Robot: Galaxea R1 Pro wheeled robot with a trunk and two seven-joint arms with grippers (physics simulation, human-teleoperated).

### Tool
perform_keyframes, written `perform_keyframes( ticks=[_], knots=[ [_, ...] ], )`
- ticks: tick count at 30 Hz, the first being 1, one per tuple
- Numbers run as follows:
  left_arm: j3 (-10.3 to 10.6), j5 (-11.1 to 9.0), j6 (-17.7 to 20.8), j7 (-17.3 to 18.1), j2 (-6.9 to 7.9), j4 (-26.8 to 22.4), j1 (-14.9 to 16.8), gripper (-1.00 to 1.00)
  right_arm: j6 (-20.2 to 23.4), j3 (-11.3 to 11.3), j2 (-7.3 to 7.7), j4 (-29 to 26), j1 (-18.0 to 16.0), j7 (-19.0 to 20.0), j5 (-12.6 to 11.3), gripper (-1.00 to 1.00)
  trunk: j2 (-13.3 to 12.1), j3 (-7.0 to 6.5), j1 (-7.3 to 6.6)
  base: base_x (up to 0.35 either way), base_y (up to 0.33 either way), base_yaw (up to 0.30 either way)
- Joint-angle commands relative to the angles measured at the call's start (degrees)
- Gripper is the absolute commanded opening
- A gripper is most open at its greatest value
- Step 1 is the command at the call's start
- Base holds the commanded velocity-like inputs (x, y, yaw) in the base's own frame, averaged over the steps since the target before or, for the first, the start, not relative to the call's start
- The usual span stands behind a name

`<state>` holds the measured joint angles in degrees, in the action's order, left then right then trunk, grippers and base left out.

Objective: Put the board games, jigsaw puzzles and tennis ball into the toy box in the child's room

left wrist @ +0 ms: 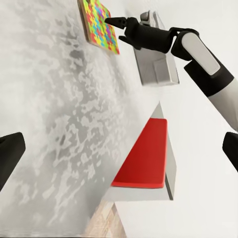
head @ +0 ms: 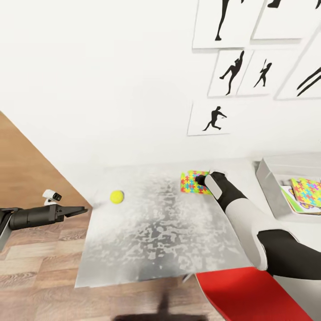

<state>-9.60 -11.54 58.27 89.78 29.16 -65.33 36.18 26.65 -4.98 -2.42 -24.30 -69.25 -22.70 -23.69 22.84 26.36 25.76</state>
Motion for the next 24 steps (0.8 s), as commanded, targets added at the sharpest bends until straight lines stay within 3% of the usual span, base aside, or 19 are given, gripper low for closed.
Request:
perform_keyframes(
  ticks=[1, 6, 24],
  knots=[
    [0.0, 0.0, 0.6, 0.2, 0.02, 0.0, 0.0, 1.0, 0.2, -1.1, 0.05, 2.5, 0.0, -0.5, -1.2, 1.0, 0.1, 0.1, 0.02, -0.187, 0.056, 0.0],
    [0.0, 0.0, 0.6, 0.2, 0.02, 0.0, 0.0, 1.0, 0.2, -2.3, 0.05, 2.5, 0.0, -0.5, -1.3, 1.0, 0.1, 0.1, 0.02, -0.102, 0.028, 0.0],
    [0.0, 0.0, 0.6, 0.2, 0.02, 0.0, 0.0, 1.0, 0.2, -2.4, 0.05, 2.4, 0.0, -0.5, -1.3, 1.0, 0.1, 0.1, 0.02, -0.113, 0.047, 0.0]
  ],
)
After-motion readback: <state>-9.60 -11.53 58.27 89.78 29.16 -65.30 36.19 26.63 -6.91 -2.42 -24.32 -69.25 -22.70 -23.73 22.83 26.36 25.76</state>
